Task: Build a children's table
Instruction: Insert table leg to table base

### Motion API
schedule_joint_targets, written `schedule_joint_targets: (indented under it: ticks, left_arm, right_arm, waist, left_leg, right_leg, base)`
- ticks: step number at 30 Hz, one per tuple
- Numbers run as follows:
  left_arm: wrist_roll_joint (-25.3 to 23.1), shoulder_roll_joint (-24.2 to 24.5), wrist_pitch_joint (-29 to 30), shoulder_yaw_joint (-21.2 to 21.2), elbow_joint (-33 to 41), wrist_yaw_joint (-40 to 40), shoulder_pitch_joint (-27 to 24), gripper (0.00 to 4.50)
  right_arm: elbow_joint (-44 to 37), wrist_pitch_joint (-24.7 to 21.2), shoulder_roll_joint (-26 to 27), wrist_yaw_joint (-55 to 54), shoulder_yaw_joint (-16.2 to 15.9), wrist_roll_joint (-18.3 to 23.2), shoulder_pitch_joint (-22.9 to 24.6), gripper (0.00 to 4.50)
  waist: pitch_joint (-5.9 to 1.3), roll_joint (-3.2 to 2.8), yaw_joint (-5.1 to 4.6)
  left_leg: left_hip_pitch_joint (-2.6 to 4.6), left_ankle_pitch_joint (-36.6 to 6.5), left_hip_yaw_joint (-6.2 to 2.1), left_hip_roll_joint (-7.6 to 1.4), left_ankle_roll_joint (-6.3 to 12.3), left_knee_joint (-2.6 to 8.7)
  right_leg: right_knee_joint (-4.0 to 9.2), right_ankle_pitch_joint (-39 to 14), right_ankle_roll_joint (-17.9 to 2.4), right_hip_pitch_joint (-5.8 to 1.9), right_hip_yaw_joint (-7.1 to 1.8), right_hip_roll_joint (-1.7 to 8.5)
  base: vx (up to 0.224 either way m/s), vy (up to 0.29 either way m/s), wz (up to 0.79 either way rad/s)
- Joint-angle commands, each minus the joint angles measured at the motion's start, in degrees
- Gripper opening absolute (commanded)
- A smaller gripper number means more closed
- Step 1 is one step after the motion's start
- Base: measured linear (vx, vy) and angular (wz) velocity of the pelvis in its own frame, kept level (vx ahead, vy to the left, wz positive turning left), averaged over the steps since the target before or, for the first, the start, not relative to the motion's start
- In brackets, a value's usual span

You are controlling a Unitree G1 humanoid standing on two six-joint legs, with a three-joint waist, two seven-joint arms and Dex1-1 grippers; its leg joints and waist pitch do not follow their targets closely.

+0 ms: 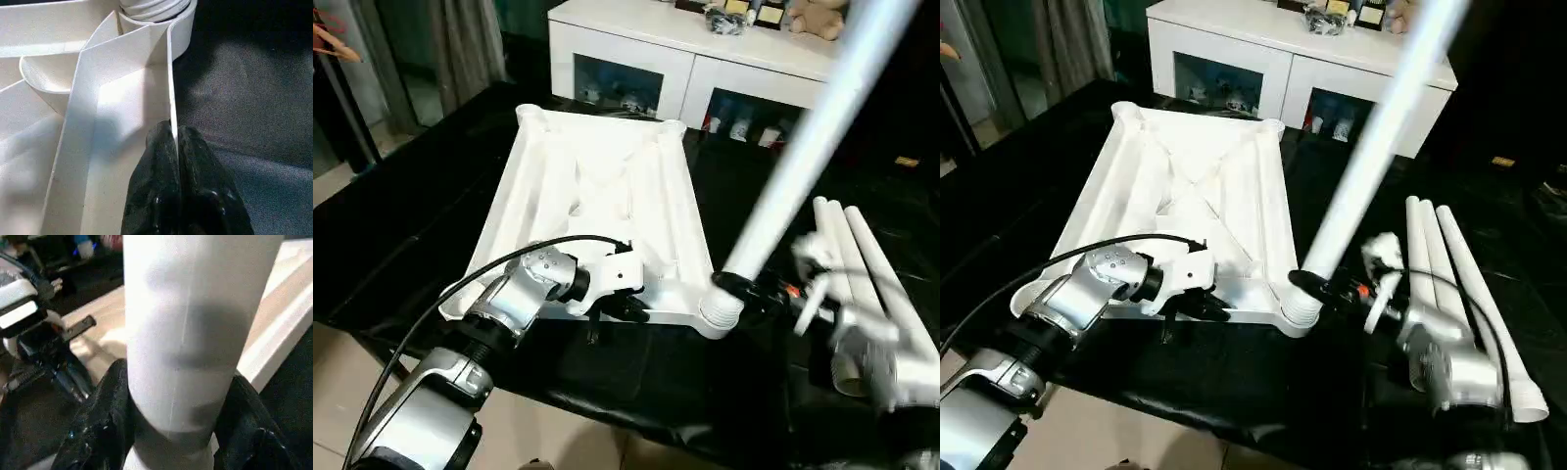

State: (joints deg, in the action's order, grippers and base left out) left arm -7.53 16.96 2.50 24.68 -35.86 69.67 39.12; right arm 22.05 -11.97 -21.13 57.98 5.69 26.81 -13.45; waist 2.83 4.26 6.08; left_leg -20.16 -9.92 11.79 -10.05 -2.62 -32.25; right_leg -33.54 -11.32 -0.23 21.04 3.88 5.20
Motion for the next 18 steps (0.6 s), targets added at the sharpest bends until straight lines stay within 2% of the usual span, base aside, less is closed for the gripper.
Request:
schedule_joint_targets:
  ticks: [1, 2, 5, 7, 8, 9, 13, 14, 15, 17, 18]
  left_arm:
    - [1.0, -0.5, -1.3, -0.7, 0.4, -0.3, 0.8, 0.00]
    - [1.0, -0.5, -1.3, -0.7, 0.4, -0.3, 0.8, 0.00]
    - [1.0, -0.5, -1.0, -1.0, 0.5, -0.6, 1.0, 0.00]
    - [1.0, -0.4, -1.0, -1.1, 0.3, -0.6, 1.2, 0.00]
    - [0.9, -0.3, -1.1, -1.1, 0.1, -0.7, 1.4, 0.00]
    - [0.9, -0.3, -1.2, -1.1, 0.1, -0.7, 1.5, 0.00]
    - [0.7, -0.3, -1.3, -1.1, 0.2, -1.0, 1.5, 0.00]
    - [0.6, -0.3, -1.3, -1.1, 0.2, -1.3, 1.5, 0.00]
    - [0.6, -0.3, -1.2, -1.1, 0.3, -1.4, 1.4, 0.00]
    - [0.5, -0.3, -0.8, -1.2, 0.8, -2.2, 0.9, 0.00]
    - [0.5, -0.3, -0.8, -1.2, 0.8, -2.2, 0.9, 0.00]
  right_arm:
    - [1.7, 0.8, 1.3, -4.1, -0.6, -2.7, 4.8, 1.84]
    - [1.7, 0.8, 1.3, -4.1, -0.6, -2.7, 4.8, 1.84]
    - [-0.8, 3.8, 3.6, -6.9, -0.8, -3.7, 8.2, 1.84]
    - [-2.1, 5.1, 4.5, -8.4, -1.4, -5.1, 9.8, 1.84]
    - [-3.3, 6.0, 4.7, -8.7, -2.8, -6.4, 10.9, 1.84]
    - [-3.4, 6.1, 4.7, -8.8, -3.0, -6.6, 11.0, 1.84]
    - [-5.9, 6.8, 5.3, -9.9, -4.3, -8.0, 11.9, 1.84]
    - [-6.6, 7.0, 5.6, -10.3, -4.5, -8.0, 12.2, 1.84]
    - [-7.5, 6.9, 6.0, -10.8, -4.5, -7.7, 12.5, 1.84]
    - [-8.5, 6.0, 8.3, -13.1, -2.1, -4.2, 13.1, 1.84]
    - [-8.5, 6.0, 8.4, -13.3, -1.8, -4.0, 13.1, 1.84]
  waist:
    - [-3.08, -0.94, 0.09]
    - [-3.04, -0.86, 0.11]
    - [-3.06, -1.37, 0.33]
    - [-2.97, -1.33, 0.24]
    - [-2.94, -1.38, 0.28]
    - [-2.85, -0.97, 0.20]
    - [-2.72, -0.97, 0.21]
    - [-2.71, -0.59, 0.25]
    - [-2.73, -0.21, 0.20]
    - [-2.73, -0.13, 0.31]
    - [-2.71, -0.18, 0.34]
  left_leg:
    - [0.93, -16.6, -2.11, -4.18, 0.20, 4.13]
    - [0.95, -16.6, -2.08, -4.19, 0.23, 4.13]
    - [1.06, -17.6, -2.17, -4.23, -0.22, 4.31]
    - [1.07, -19.0, -2.18, -4.19, -0.53, 4.45]
    - [1.11, -19.7, -2.22, -4.22, -0.82, 4.50]
    - [1.02, -20.3, -2.25, -4.18, -0.85, 4.57]
    - [1.08, -21.3, -2.41, -4.22, -0.96, 4.70]
    - [1.06, -21.2, -2.41, -4.25, -0.77, 4.68]
    - [1.02, -21.0, -2.36, -4.26, -0.60, 4.66]
    - [0.97, -20.1, -2.34, -4.29, -0.23, 4.72]
    - [1.01, -20.2, -2.37, -4.30, -0.25, 4.77]
  right_leg:
    - [3.81, -11.1, -12.6, -1.13, -2.79, 4.62]
    - [3.81, -10.8, -12.6, -1.07, -2.81, 4.56]
    - [3.83, -11.1, -12.5, -1.02, -2.82, 4.58]
    - [4.00, -12.2, -12.3, -0.96, -2.79, 4.47]
    - [4.11, -13.0, -11.9, -0.91, -2.85, 4.55]
    - [4.23, -14.1, -11.4, -0.95, -2.81, 4.48]
    - [4.59, -17.9, -10.2, -0.71, -2.92, 4.73]
    - [4.62, -18.7, -9.8, -0.66, -2.95, 4.81]
    - [4.66, -18.8, -9.6, -0.62, -2.96, 4.79]
    - [4.65, -18.6, -9.4, -0.49, -3.07, 4.88]
    - [4.66, -18.6, -9.3, -0.45, -3.03, 4.86]
  base:
    - [0.000, 0.000, 0.00]
    - [0.000, 0.000, 0.00]
    - [0.000, 0.000, 0.00]
    - [0.000, 0.000, 0.00]
    - [0.000, 0.000, 0.00]
    - [0.000, 0.000, 0.00]
    - [0.000, 0.000, 0.00]
    - [0.000, 0.000, 0.00]
    - [0.000, 0.000, 0.00]
    - [0.000, 0.000, 0.00]
    - [0.000, 0.000, 0.00]
